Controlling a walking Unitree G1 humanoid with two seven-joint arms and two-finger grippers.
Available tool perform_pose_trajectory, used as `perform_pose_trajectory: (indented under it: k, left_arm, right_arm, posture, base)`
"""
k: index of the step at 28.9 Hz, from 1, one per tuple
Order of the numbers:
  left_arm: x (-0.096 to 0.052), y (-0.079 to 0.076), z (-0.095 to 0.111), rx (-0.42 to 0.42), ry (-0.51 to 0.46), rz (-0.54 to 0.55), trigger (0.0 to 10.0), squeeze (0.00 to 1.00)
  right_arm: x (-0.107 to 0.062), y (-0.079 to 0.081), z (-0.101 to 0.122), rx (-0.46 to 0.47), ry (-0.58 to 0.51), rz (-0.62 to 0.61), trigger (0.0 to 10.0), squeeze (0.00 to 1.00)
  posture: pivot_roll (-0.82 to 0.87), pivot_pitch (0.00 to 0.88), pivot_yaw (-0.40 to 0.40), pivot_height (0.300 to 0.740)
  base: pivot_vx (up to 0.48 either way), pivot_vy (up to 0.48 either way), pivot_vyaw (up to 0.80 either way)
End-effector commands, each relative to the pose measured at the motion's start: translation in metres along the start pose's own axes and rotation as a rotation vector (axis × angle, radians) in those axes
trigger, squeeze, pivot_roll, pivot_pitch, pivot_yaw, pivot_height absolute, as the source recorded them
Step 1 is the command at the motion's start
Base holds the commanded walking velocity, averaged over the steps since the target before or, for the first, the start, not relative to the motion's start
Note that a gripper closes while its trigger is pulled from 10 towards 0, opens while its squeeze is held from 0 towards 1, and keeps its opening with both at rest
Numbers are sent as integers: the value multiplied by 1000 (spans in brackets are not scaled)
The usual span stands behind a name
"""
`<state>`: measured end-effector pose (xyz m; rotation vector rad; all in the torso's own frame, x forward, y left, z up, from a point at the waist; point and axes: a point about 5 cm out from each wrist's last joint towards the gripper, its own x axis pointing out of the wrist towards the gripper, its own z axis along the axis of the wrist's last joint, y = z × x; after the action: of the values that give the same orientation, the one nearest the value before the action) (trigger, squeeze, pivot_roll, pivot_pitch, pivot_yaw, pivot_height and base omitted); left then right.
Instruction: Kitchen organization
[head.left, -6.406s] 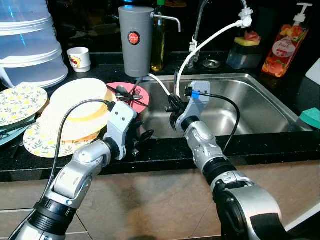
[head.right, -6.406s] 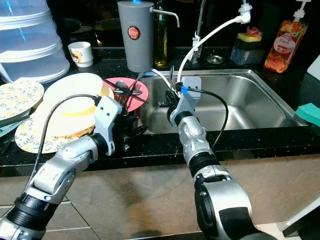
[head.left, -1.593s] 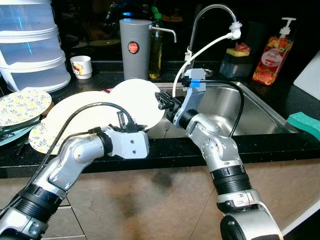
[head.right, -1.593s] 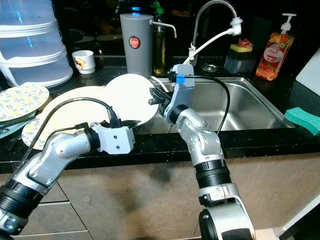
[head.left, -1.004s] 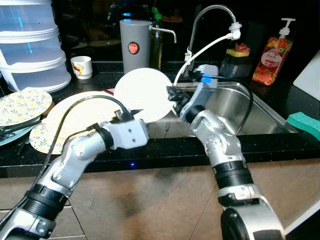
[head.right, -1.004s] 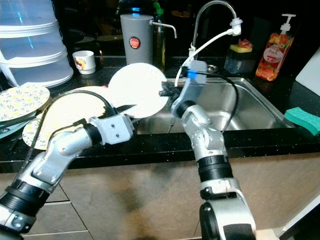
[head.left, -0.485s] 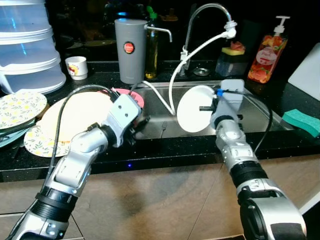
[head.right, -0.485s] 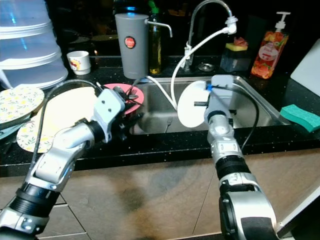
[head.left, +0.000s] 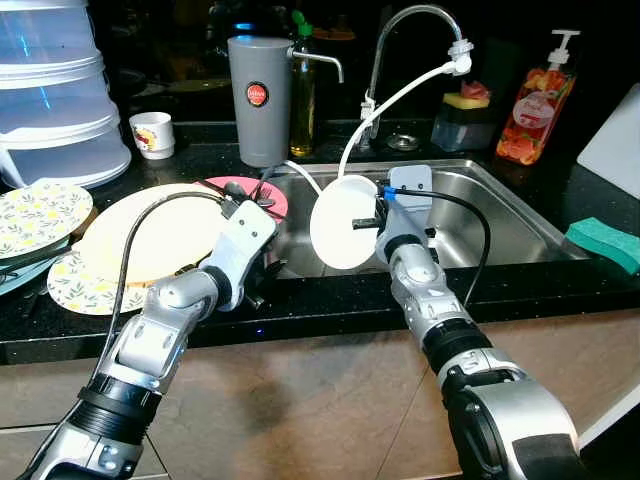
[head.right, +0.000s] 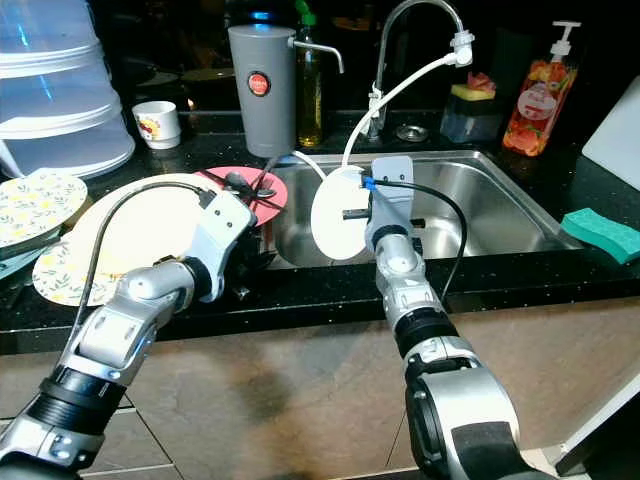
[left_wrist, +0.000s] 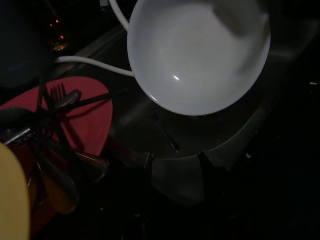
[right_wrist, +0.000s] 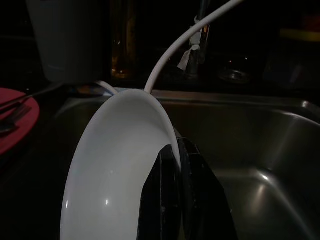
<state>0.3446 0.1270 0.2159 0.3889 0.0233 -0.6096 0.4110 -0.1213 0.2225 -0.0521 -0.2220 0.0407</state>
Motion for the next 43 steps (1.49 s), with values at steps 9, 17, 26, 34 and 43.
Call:
perform_pose_trajectory:
  k: [9,17,26,34,43]
  left_arm:
    - [1,-2,26,-102,-140,17,10000,0]
    - [-12,33,24,230,37,247,10000,0]
    - [-34,42,13,485,297,213,10000,1000]
    - [-45,44,7,620,442,175,10000,816]
    - [-56,48,-13,579,586,172,627,294]
  right_arm:
    - [3,0,0,-40,23,0,10000,0]
    - [6,1,9,12,-8,19,10000,0]
    - [3,13,12,58,-37,100,10000,0]
    - [0,20,9,65,-28,151,10000,0]
    - [-2,19,9,78,-29,150,10000,0]
  posture:
    - [85,44,-17,740]
    - [87,42,-21,740]
    - [83,41,-23,740]
    - [84,31,-25,740]
    - [78,25,-21,740]
  base:
    - [0,0,0]
    - [0,0,0]
    - [0,0,0]
    - [0,0,0]
    - [0,0,0]
